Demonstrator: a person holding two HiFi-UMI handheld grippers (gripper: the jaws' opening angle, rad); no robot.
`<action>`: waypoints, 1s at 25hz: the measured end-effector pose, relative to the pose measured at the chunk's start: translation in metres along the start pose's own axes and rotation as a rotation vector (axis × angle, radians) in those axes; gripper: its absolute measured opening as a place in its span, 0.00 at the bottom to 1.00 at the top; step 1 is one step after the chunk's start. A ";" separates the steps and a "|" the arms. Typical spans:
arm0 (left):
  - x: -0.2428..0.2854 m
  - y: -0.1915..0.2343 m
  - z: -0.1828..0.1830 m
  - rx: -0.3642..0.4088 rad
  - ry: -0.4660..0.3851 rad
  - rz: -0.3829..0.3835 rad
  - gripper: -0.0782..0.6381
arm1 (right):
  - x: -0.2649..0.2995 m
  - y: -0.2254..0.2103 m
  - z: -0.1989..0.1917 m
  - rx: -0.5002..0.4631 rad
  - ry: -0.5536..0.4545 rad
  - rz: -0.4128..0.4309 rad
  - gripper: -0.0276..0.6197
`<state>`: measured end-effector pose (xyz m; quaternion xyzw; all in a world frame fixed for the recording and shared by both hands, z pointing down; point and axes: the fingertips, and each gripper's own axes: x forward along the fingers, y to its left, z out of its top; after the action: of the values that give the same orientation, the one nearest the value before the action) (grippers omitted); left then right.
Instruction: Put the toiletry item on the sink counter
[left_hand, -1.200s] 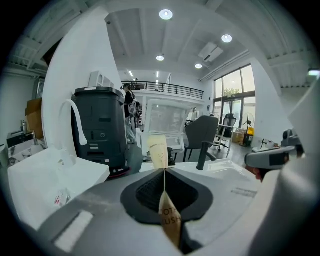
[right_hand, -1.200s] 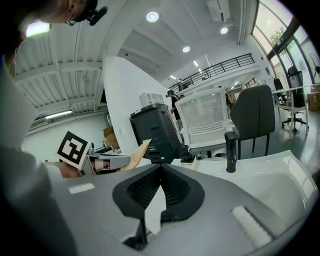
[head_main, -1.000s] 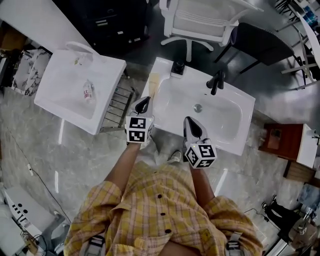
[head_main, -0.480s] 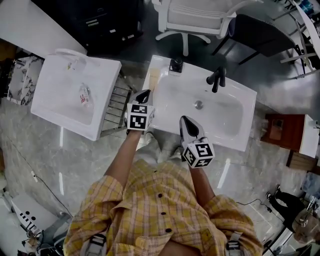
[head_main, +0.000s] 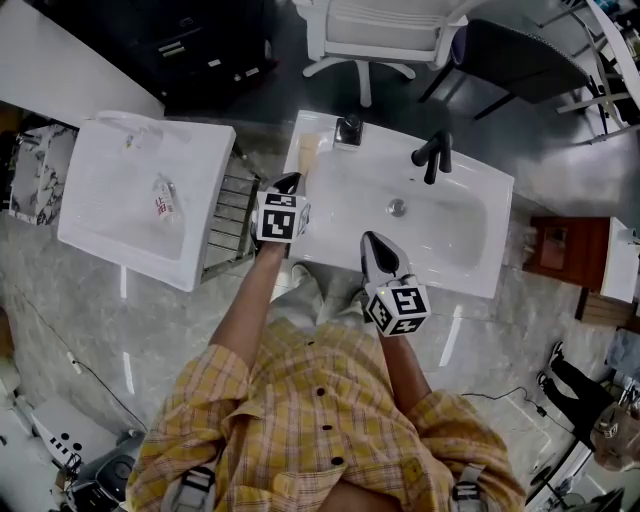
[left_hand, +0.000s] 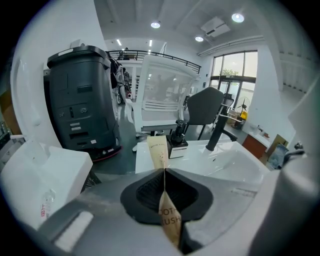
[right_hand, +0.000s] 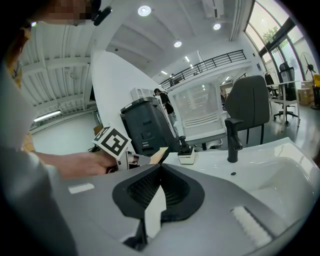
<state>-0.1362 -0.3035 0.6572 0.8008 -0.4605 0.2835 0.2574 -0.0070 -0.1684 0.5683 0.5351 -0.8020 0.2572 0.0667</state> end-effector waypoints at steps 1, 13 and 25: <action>0.004 0.001 -0.001 -0.001 0.008 -0.001 0.12 | 0.001 0.000 0.000 0.001 0.001 -0.002 0.04; 0.042 0.011 -0.014 0.001 0.106 -0.016 0.12 | 0.006 -0.002 -0.003 0.002 0.006 -0.028 0.04; 0.063 0.023 -0.021 -0.008 0.167 0.000 0.12 | 0.005 -0.009 -0.012 0.016 0.027 -0.065 0.04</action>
<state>-0.1352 -0.3370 0.7196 0.7735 -0.4383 0.3475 0.2981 -0.0035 -0.1696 0.5833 0.5579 -0.7810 0.2685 0.0816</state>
